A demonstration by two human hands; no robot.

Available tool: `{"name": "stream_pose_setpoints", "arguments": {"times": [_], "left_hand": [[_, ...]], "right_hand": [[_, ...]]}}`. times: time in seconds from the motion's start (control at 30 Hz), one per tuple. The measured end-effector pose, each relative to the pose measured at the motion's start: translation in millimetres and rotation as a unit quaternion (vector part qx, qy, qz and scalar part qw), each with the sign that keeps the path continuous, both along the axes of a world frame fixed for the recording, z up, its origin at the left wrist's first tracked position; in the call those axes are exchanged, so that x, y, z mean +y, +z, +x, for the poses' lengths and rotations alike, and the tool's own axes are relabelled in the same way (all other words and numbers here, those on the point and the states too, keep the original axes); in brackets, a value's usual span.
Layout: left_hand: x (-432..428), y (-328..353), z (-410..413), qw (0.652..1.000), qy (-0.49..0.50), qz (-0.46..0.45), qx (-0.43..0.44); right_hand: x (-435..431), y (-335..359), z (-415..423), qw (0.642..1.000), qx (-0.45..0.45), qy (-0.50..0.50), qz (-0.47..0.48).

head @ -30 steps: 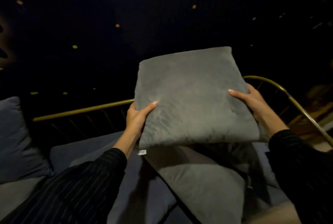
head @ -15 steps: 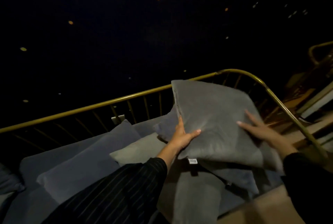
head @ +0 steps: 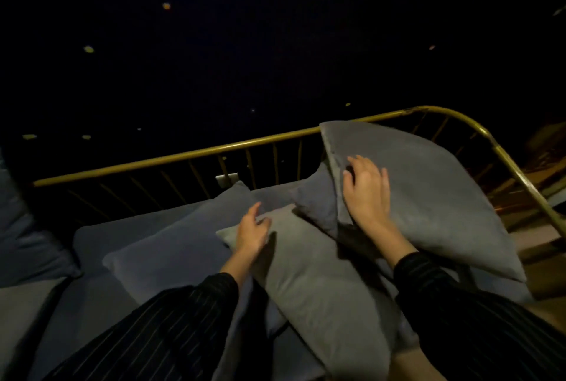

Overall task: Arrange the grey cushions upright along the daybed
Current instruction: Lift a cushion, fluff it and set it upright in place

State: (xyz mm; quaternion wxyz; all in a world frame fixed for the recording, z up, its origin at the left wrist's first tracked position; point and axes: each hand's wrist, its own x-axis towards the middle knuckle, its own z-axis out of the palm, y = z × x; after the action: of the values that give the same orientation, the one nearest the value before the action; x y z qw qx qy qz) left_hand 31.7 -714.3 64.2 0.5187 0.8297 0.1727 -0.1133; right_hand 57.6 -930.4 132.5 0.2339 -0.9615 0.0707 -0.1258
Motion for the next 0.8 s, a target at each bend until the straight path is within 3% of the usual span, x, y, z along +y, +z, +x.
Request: {"name": "stream_pose_setpoints", "arguments": {"times": [0.1, 0.23, 0.37, 0.47, 0.6, 0.67, 0.8], "left_hand": [[84, -19, -28, 0.996, 0.050, 0.066, 0.025], [169, -52, -68, 0.987, 0.128, 0.068, 0.074], [217, -83, -101, 0.979, 0.186, 0.022, 0.087], [234, -104, -114, 0.970, 0.223, -0.037, 0.092], [234, -127, -118, 0.955, 0.237, -0.112, 0.138], [229, -138, -115, 0.950, 0.239, -0.097, 0.176], [226, -162, -103, 0.940, 0.292, -0.130, 0.117]], "right_hand": [[64, -11, -5, 0.995, 0.004, 0.095, -0.014], [150, -60, -16, 0.965, 0.175, 0.193, 0.020], [212, -126, -35, 0.913, 0.286, 0.263, -0.123], [243, -151, -38, 0.905, 0.276, 0.267, -0.185], [271, -165, 2, 0.913, 0.294, 0.231, -0.161], [272, -173, 30, 0.910, 0.338, 0.195, -0.143], [266, -194, 72, 0.849, 0.480, 0.171, -0.140]]}}
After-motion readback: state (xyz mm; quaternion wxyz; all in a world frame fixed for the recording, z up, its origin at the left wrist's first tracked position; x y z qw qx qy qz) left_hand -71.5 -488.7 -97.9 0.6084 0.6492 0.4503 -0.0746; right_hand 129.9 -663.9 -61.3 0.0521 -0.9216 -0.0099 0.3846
